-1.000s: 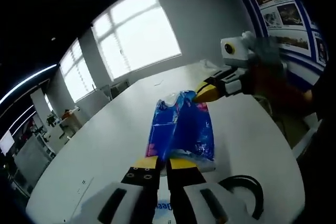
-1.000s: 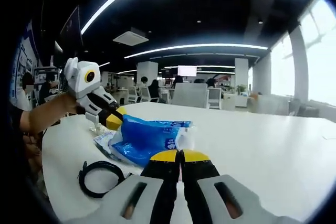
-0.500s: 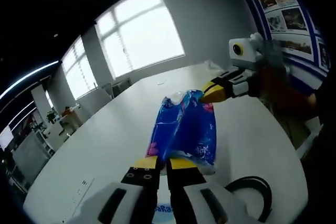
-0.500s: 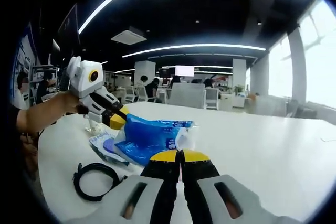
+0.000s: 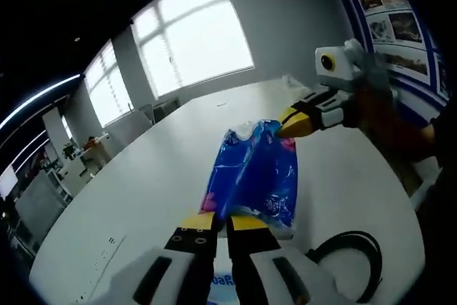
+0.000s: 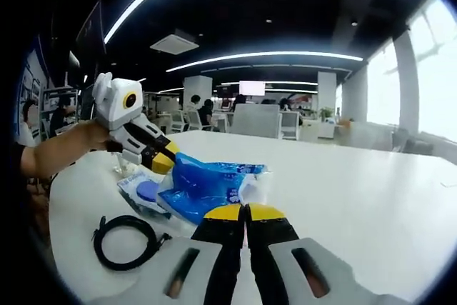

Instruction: Arrange the tabletop items into an orderly group along one side of the table until the central work area is clear of visible clutter.

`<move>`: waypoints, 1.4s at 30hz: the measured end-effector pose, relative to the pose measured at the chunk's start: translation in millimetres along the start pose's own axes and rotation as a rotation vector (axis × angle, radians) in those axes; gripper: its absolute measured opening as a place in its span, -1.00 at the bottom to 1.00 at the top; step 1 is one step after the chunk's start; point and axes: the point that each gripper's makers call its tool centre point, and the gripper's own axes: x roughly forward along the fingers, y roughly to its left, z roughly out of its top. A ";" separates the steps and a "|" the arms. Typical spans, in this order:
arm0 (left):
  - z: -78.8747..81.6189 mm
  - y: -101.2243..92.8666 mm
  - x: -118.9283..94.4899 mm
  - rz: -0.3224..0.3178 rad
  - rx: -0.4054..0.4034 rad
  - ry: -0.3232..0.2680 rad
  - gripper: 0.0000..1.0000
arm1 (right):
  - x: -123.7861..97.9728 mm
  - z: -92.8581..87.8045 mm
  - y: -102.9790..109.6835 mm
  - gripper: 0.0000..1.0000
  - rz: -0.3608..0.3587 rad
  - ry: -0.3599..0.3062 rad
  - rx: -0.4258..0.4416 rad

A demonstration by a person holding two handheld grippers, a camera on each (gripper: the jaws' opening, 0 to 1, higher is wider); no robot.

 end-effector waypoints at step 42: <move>-52.9 -1.7 35.8 0.015 0.051 0.179 -0.95 | 35.5 -69.9 -13.2 -0.99 0.019 0.136 0.108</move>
